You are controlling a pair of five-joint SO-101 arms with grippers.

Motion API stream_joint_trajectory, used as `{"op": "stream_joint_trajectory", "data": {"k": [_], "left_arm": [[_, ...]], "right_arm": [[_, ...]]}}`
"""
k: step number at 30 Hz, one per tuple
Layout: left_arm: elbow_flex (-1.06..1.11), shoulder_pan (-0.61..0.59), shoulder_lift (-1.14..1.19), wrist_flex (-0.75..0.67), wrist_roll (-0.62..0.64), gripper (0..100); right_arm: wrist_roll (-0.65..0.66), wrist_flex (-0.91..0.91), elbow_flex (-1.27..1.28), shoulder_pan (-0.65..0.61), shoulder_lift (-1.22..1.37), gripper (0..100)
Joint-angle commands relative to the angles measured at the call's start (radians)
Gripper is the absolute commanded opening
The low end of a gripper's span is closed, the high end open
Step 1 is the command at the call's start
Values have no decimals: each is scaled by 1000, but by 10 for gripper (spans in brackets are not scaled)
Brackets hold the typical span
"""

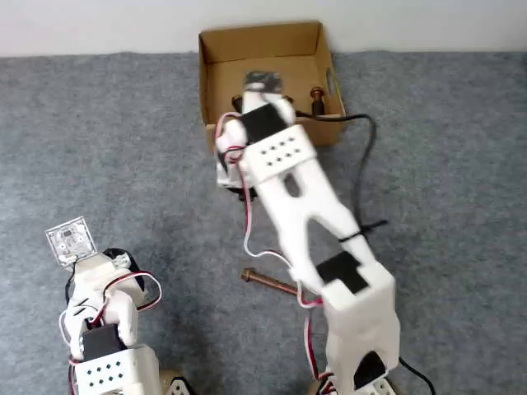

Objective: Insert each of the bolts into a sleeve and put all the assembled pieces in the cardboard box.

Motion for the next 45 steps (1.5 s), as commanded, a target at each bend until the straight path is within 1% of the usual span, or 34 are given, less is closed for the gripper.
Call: {"op": "stream_joint_trajectory", "data": {"k": [1,3,5,7,12,15,21,27,30,36,42,45], "left_arm": [[-30,43,-9,-23,-34,7],[-76,54,-9,-3,-49,7],[-142,63,-8,15,-20,7],[-214,98,-8,61,17,7],[-420,282,0,275,153,7],[-504,374,2,351,210,7],[-553,450,2,434,219,6],[-639,548,34,465,275,6],[-700,583,149,479,327,6],[-920,643,500,489,414,6],[-1136,756,862,608,601,7],[-1233,787,1042,694,647,25]], "right_arm": [[2,44,132,56,-211,9],[2,42,232,94,-309,9],[2,42,322,142,-407,9],[2,41,411,194,-503,9],[5,30,654,320,-710,9],[43,-13,822,394,-829,9],[112,-191,1115,558,-1089,9],[190,-260,1301,625,-1325,9],[221,-268,1363,645,-1402,9],[224,-272,1433,688,-1495,9],[222,-272,1478,734,-1563,9],[222,-272,1501,753,-1589,9]]}}
